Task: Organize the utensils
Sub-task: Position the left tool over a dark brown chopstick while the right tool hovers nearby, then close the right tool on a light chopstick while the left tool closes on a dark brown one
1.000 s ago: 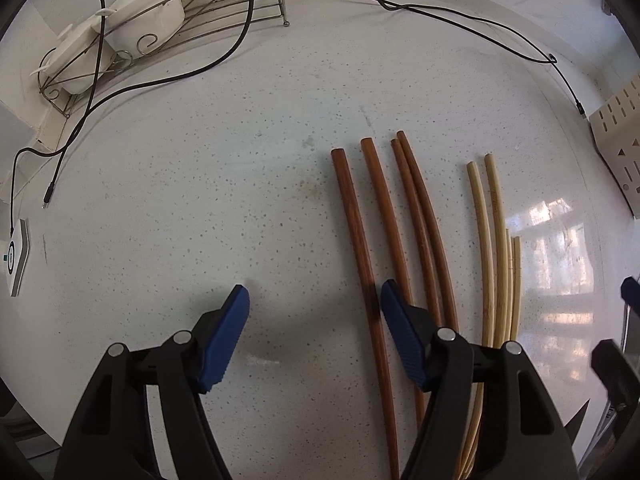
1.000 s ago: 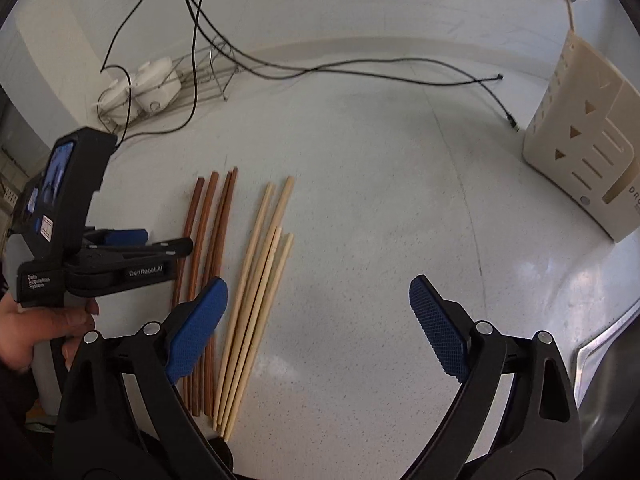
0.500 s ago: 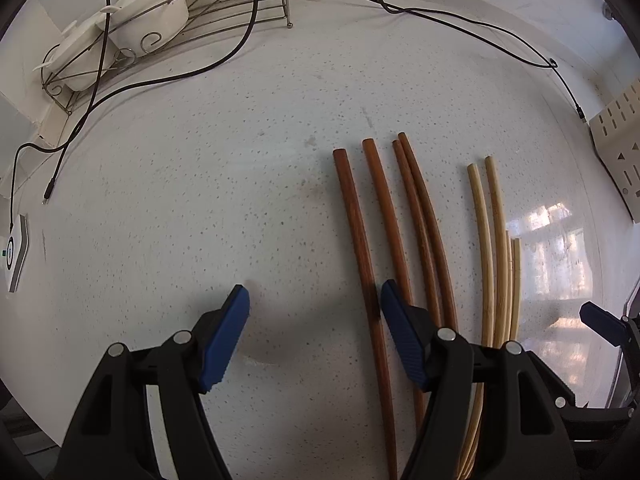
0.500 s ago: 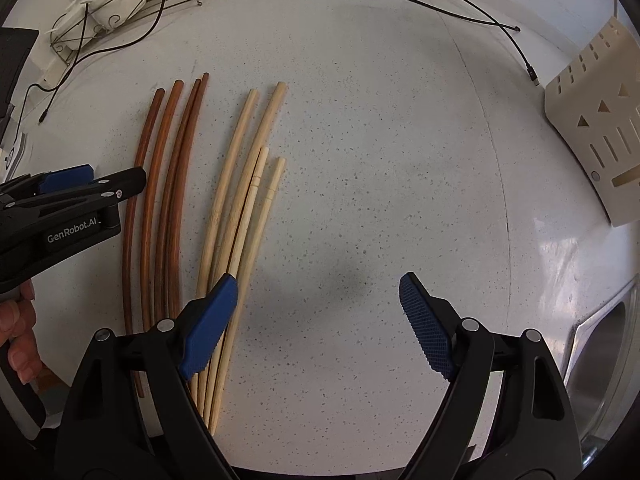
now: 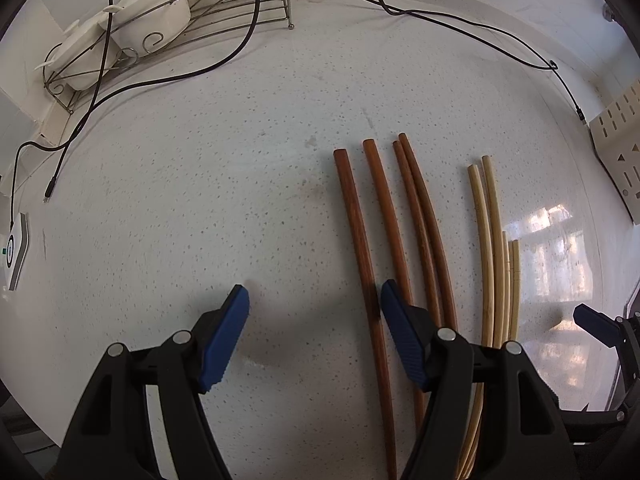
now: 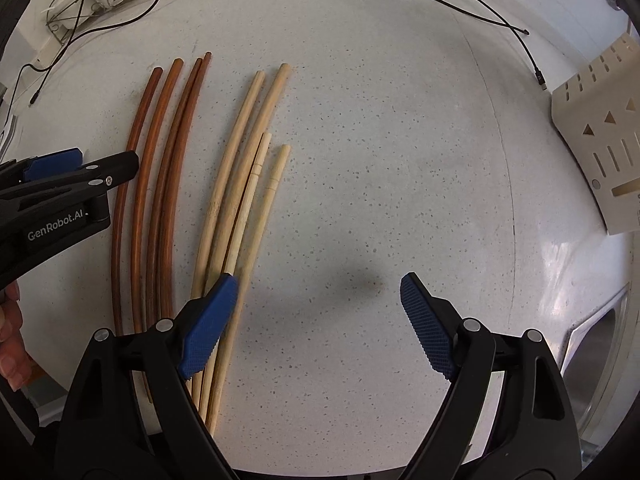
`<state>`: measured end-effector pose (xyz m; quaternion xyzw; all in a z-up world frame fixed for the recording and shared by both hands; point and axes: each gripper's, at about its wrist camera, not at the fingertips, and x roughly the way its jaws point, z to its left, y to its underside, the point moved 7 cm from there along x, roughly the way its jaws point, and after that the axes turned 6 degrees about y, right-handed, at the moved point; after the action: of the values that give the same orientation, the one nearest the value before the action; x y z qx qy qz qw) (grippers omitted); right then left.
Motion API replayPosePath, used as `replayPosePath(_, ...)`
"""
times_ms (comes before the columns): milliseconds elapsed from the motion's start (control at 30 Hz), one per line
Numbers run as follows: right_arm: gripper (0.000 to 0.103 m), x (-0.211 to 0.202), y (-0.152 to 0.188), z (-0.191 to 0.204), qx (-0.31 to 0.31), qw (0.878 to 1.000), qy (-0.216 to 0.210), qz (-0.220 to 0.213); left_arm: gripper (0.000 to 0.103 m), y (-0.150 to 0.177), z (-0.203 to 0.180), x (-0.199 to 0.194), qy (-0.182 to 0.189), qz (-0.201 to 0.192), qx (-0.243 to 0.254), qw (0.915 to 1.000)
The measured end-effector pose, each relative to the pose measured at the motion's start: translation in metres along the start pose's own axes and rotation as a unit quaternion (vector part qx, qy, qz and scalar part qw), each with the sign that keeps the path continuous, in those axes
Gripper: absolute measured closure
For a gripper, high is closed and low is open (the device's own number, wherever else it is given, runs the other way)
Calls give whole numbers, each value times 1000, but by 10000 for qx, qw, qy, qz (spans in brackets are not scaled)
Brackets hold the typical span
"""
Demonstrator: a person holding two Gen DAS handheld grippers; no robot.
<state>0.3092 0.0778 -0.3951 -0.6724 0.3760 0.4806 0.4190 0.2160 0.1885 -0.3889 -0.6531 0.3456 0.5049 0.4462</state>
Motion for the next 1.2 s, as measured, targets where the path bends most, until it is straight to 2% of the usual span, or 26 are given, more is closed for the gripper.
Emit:
replayPosePath(133, 24, 4, 2, 0, 61, 9999, -68, 86, 35, 0, 0, 0, 0, -6, -10, 10000)
replayPosePath(233, 30, 4, 3, 1, 123, 9995, -264, 130, 35, 0, -1, 1, -5, -1, 7, 10000)
replayPosePath(433, 41, 1, 1, 5, 39, 9995, -284, 100, 35, -3, -1, 1, -6, 22, 14, 10000)
replayPosePath(500, 48, -1, 0, 6, -4, 9995, -292, 98, 35, -4, 0, 1, -1, 40, 1, 10000)
replayPosePath(567, 63, -5, 1, 10, -24, 9995, -289, 107, 35, -5, -1, 1, -5, 45, 14, 10000)
replayPosePath(767, 92, -12, 1, 19, -251, 9991, -303, 187, 38, -5, -6, 2, 19, 127, 140, 9998)
replayPosePath(867, 98, -13, 5, 19, -317, 9985, -389, 213, 54, -6, -14, 0, 65, 160, 363, 9992)
replayPosePath(933, 98, -14, 6, 19, -336, 9978, -524, 247, 80, -5, -22, -1, 96, 213, 542, 9983)
replayPosePath(1000, 99, -14, 5, 17, -326, 9972, -621, 274, 91, -5, -25, -2, 75, 277, 599, 9978)
replayPosePath(1200, 99, -17, 4, 15, -261, 9968, -720, 233, 97, -11, -16, -2, 343, 370, 399, 9979)
